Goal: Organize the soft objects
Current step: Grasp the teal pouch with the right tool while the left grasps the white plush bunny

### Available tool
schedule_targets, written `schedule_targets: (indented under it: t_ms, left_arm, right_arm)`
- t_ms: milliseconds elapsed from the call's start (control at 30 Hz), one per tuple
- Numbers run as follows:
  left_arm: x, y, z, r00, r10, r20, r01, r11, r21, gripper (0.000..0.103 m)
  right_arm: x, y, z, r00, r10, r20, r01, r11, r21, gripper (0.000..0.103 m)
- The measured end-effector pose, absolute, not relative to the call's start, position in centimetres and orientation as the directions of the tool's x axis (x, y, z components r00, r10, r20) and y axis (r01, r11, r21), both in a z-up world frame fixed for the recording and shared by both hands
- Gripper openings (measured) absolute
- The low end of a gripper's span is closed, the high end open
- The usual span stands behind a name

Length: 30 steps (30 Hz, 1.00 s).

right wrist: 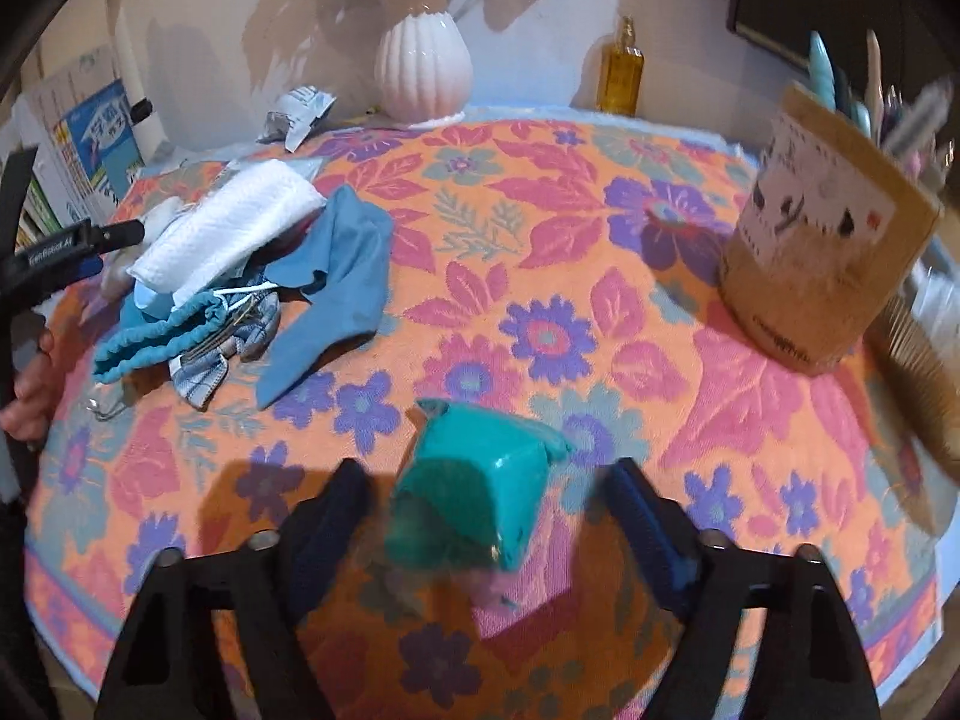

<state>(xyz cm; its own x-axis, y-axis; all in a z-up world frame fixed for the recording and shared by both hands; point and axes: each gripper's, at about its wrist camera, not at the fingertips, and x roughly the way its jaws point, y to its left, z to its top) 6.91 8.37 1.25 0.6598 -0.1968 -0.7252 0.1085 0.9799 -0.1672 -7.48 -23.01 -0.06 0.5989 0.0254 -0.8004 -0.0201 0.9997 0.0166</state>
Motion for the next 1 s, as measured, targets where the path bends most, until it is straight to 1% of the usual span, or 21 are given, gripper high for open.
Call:
schedule_targets:
  t_ms: [33, 67, 100, 133, 167, 200, 267, 400, 600, 667, 800, 933, 1000]
  left_arm:
    - [7.2, 8.2, 1.1, 0.651, -0.202, -0.732, 0.116, 0.979, -0.167, 0.094]
    - [7.3, 8.0, 1.0, 0.643, -0.218, -0.734, 0.130, 0.976, -0.176, 0.082]
    - [7.4, 7.9, 0.9, 0.629, -0.257, -0.734, 0.159, 0.966, -0.202, 0.065]
    - [7.4, 7.7, 0.9, 0.621, -0.280, -0.732, 0.176, 0.960, -0.219, 0.064]
    - [7.3, 7.6, 1.0, 0.628, -0.275, -0.728, 0.174, 0.962, -0.212, 0.060]
    - [7.1, 7.4, 1.2, 0.637, -0.273, -0.721, 0.183, 0.962, -0.202, 0.054]
    - [6.7, 7.5, 1.6, 0.650, -0.279, -0.707, 0.187, 0.960, -0.206, 0.050]
    - [5.7, 7.8, 2.5, 0.676, -0.271, -0.685, 0.168, 0.962, -0.214, 0.049]
    - [3.4, 7.1, 5.0, 0.706, -0.313, -0.635, 0.188, 0.948, -0.258, 0.048]
    - [2.4, 6.4, 6.2, 0.709, -0.356, -0.609, 0.221, 0.932, -0.288, 0.048]
    - [0.5, 3.7, 8.0, 0.710, -0.387, -0.588, 0.278, 0.921, -0.271, 0.048]
    - [-1.4, -1.0, 9.3, 0.685, -0.443, -0.578, 0.378, 0.895, -0.238, 0.048]
    - [-2.4, -4.3, 9.9, 0.659, -0.494, -0.568, 0.449, 0.863, -0.230, 0.048]
  right_arm:
    - [-7.4, -22.9, 0.0, 0.604, 0.035, -0.796, -0.028, 0.999, 0.022, 0.060]
    - [-7.3, -22.7, 0.2, 0.609, 0.035, -0.793, -0.032, 0.999, 0.019, 0.049]
    - [-7.2, -22.5, 0.3, 0.614, 0.031, -0.789, -0.038, 0.999, 0.009, 0.045]
    - [-7.1, -22.3, 0.3, 0.615, 0.032, -0.788, -0.043, 0.999, 0.006, 0.041]
    - [-7.0, -22.2, 0.3, 0.617, 0.031, -0.786, -0.048, 0.999, 0.002, 0.040]
    - [-7.0, -22.0, 0.3, 0.619, 0.029, -0.785, -0.052, 0.999, -0.004, 0.040]
    - [-7.1, -22.2, 0.4, 0.622, 0.034, -0.782, -0.055, 0.999, 0.000, 0.039]
    - [-7.2, -22.8, 0.7, 0.629, 0.028, -0.777, -0.036, 0.999, 0.006, 0.039]
    - [-7.9, -25.3, 2.2, 0.659, 0.012, -0.752, 0.017, 0.999, 0.031, 0.039]
    - [-8.2, -26.3, 2.7, 0.667, 0.005, -0.745, 0.039, 0.998, 0.042, 0.039]
    - [-9.0, -28.9, 3.2, 0.674, 0.011, -0.739, 0.083, 0.993, 0.090, 0.039]
    - [-10.3, -31.5, 4.3, 0.695, -0.007, -0.719, 0.128, 0.985, 0.114, 0.039]
    - [-10.9, -33.0, 5.1, 0.710, -0.018, -0.704, 0.147, 0.981, 0.124, 0.039]
